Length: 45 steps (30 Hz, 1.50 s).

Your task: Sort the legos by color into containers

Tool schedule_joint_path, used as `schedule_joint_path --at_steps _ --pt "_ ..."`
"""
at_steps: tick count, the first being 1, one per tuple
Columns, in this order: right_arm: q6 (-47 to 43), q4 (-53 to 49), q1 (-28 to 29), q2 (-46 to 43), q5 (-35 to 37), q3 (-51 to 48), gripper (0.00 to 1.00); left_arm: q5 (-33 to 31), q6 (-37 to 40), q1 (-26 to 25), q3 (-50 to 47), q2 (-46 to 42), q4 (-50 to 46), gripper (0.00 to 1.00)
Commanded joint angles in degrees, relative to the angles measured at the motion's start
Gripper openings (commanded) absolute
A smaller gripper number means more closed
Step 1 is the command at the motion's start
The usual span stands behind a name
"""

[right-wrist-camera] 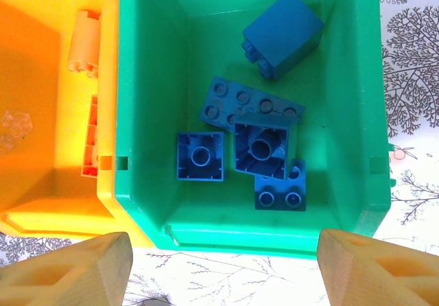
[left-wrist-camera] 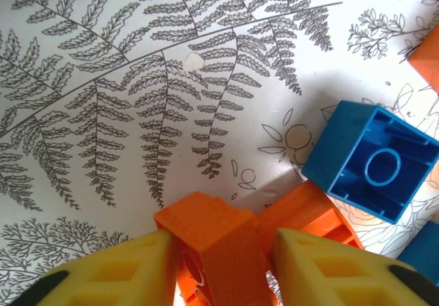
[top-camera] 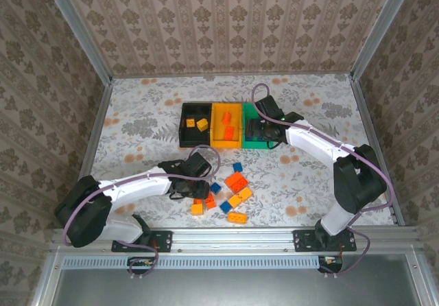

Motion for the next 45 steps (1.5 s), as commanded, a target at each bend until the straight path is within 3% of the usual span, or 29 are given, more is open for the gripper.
schedule_joint_path --at_steps 1,9,14,21,29,31,37,41,45 --pt "1.0 0.17 -0.44 -2.18 0.22 -0.19 0.73 -2.44 0.13 -0.21 -0.51 0.56 -3.16 0.35" --pt "1.35 0.44 -0.97 -4.25 0.22 -1.26 0.73 -7.21 3.43 0.33 7.81 -4.21 -9.43 0.29" --pt "2.11 0.9 -1.3 -6.69 -0.04 -3.73 0.73 -8.83 9.19 3.75 18.63 -1.09 -8.23 0.29" --pt "2.76 1.32 -1.56 -9.63 0.13 -7.85 0.73 -7.51 15.95 7.16 39.29 16.8 -2.02 0.29" --pt "2.98 1.5 -1.7 -12.13 0.14 -10.69 0.73 -9.75 19.11 11.73 60.61 37.84 -4.93 0.28" --pt "2.84 1.46 -1.66 -12.71 -0.04 -10.9 0.74 -9.43 19.17 12.27 63.83 41.24 -5.69 0.33" --pt "2.63 1.19 -1.68 -14.12 -0.23 -11.8 0.75 -7.33 18.85 11.85 67.7 43.22 -6.11 0.64" --pt "2.72 1.09 -1.76 -14.23 -0.76 -11.92 0.75 -6.68 18.19 10.84 64.56 37.65 -5.56 0.74" --pt "2.46 0.91 -1.69 -16.38 -1.62 -12.19 0.75 -4.69 17.76 8.48 54.06 27.03 -4.02 0.88"
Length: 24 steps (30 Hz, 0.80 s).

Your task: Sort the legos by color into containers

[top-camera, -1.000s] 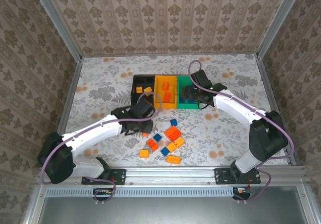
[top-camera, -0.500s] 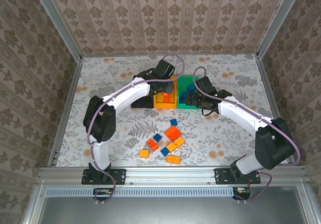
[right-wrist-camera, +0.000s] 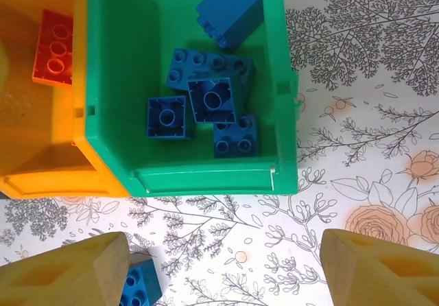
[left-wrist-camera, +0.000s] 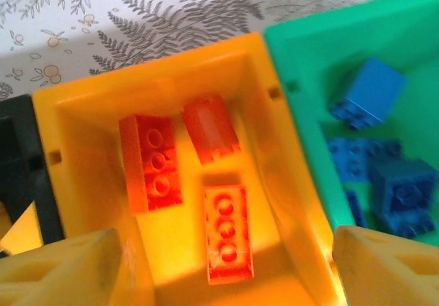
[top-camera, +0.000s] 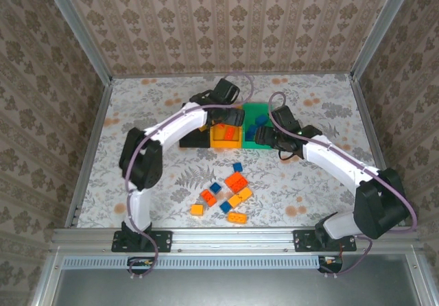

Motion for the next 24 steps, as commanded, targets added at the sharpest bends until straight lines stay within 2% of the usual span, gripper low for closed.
schedule_joint_path --at_steps 1,6,12,18,24 --pt "-0.04 -0.03 -0.23 -2.65 -1.27 -0.67 0.75 1.94 -0.51 -2.33 -7.17 -11.04 -0.29 0.91" --pt "-0.12 0.7 -0.19 -3.1 -2.02 -2.26 0.75 2.74 -2.68 -5.92 -24.52 -24.48 -4.03 0.99" --pt "-0.26 2.0 -0.23 -2.75 -2.09 -3.46 0.76 5.08 -8.97 -11.5 -40.1 -36.47 -12.2 1.0" --pt "-0.64 2.62 -0.19 -1.92 -1.94 -3.73 0.76 6.63 -17.62 -18.22 -48.22 -43.17 -18.57 1.0" --pt "-0.79 3.06 -0.27 -2.33 -1.71 -4.01 0.76 10.75 -19.93 -19.44 -52.24 -42.98 -16.9 0.99"
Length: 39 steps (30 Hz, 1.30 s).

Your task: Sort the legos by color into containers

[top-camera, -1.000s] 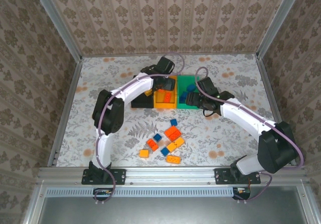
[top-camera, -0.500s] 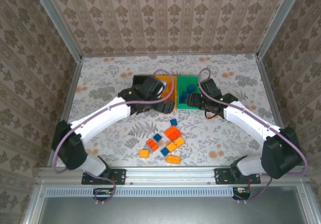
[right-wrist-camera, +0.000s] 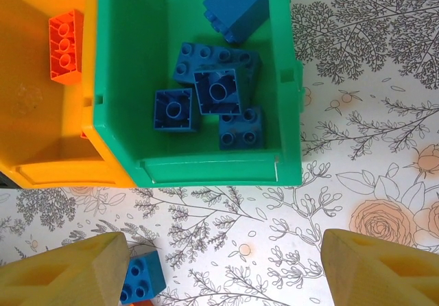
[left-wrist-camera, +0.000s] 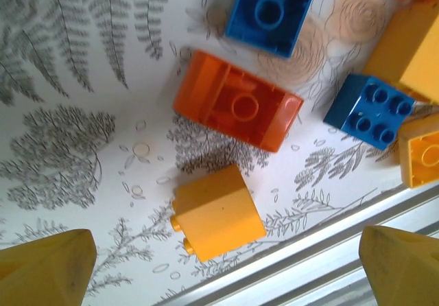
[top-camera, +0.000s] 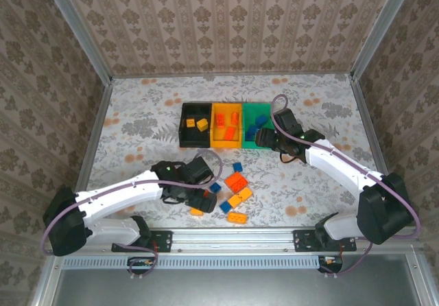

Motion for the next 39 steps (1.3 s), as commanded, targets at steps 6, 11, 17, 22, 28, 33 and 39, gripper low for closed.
schedule_joint_path --at_steps 6,11,17,22,28,33,39 --pt "-0.84 0.82 -0.36 -0.54 -0.41 -1.14 0.76 4.26 -2.15 -0.47 -3.16 6.82 4.09 0.93" --pt "-0.94 0.7 -0.62 -1.02 -0.55 -1.19 0.76 4.7 -1.22 -0.41 -3.6 11.09 6.46 0.81" --pt "-0.8 0.83 -0.86 -1.81 -0.54 -1.64 0.76 3.51 -0.27 -0.48 -3.62 13.53 6.71 0.66" --pt "-0.68 0.93 -1.28 -1.91 -0.58 -1.74 0.76 3.0 -0.28 -0.42 -3.77 12.92 5.33 0.52" --pt "-0.41 0.83 -1.39 -1.89 -0.92 -1.54 0.76 -0.7 -0.74 -0.4 -0.88 7.34 -0.31 0.44" --pt "-0.07 0.96 -1.48 -2.16 -0.96 -1.53 0.76 -8.88 0.75 3.14 6.95 1.59 -3.17 0.44" --pt "0.33 0.88 -1.6 -1.63 -0.85 -1.36 0.76 -14.92 7.01 15.03 13.08 2.14 11.35 0.44"
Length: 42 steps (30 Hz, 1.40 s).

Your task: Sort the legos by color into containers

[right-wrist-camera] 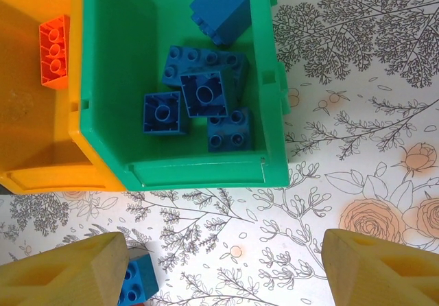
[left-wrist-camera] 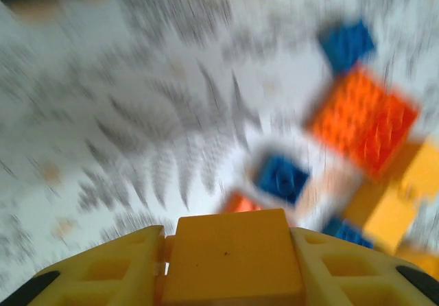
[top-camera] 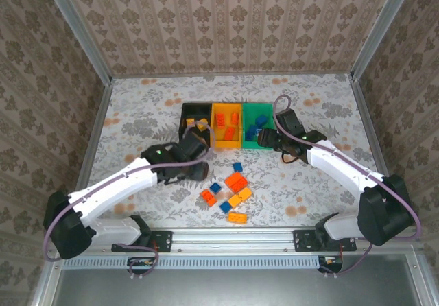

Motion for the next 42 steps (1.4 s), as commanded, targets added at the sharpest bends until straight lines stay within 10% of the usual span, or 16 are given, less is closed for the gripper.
schedule_joint_path --at_steps 1,16,19,28,42 --pt "0.25 0.31 -0.38 -0.8 -0.6 -0.21 0.76 -5.81 5.15 5.75 2.77 2.59 9.69 0.44" --pt "0.64 -0.99 -0.68 -0.87 -0.36 -0.21 0.76 -8.02 9.72 19.17 25.56 36.84 22.22 0.44" --pt "0.6 -1.46 -0.76 -1.89 -0.48 -0.06 0.76 -7.34 9.34 19.25 27.04 38.9 21.8 0.58" --pt "0.33 -3.26 -0.73 -3.41 -1.05 0.59 0.77 -4.03 8.24 16.83 24.18 29.56 21.83 0.88" --pt "0.57 -1.59 -0.63 -3.21 -2.04 -1.51 0.77 6.15 7.87 -0.21 1.41 8.12 5.35 0.99"
